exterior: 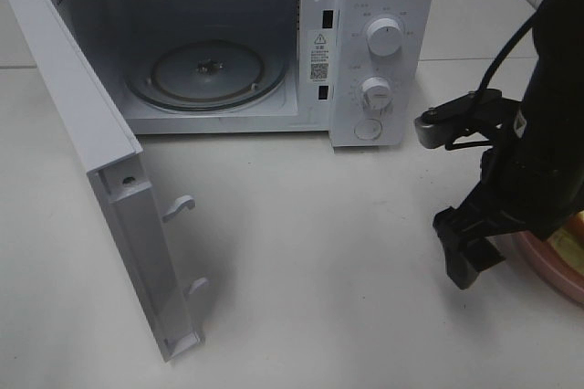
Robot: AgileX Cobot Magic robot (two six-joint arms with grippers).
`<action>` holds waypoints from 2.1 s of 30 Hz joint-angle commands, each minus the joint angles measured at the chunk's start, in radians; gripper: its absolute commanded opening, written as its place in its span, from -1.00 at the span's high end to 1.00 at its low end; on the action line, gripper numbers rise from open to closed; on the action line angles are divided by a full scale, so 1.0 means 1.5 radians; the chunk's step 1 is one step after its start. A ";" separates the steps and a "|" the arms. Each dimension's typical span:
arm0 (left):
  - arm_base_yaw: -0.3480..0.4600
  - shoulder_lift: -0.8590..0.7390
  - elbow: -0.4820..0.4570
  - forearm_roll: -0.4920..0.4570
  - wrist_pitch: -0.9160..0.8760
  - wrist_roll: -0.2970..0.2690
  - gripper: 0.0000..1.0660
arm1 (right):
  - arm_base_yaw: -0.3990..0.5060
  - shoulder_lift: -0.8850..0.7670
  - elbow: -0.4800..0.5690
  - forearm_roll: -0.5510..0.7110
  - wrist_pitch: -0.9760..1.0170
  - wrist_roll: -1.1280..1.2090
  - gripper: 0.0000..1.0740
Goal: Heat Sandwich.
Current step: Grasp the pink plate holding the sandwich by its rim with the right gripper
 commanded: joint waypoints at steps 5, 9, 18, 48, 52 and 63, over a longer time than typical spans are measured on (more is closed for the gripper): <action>0.001 -0.010 -0.001 -0.003 -0.009 0.001 -0.83 | -0.064 -0.005 -0.004 -0.015 0.011 -0.025 -0.80; 0.001 -0.010 -0.001 -0.003 -0.009 0.001 -0.83 | -0.097 -0.005 -0.004 -0.015 0.009 -0.026 -0.77; 0.001 -0.010 -0.001 -0.003 -0.009 0.001 -0.83 | -0.118 -0.002 0.009 -0.012 -0.032 -0.028 -0.76; 0.001 -0.010 -0.001 -0.003 -0.009 0.001 -0.83 | -0.118 0.145 0.019 -0.051 -0.132 0.008 -0.66; 0.001 -0.010 -0.001 -0.003 -0.009 0.001 -0.83 | -0.118 0.148 0.029 -0.051 -0.150 0.008 -0.60; 0.001 -0.010 -0.001 -0.003 -0.009 0.001 -0.83 | -0.118 0.150 0.032 -0.107 -0.146 0.073 0.32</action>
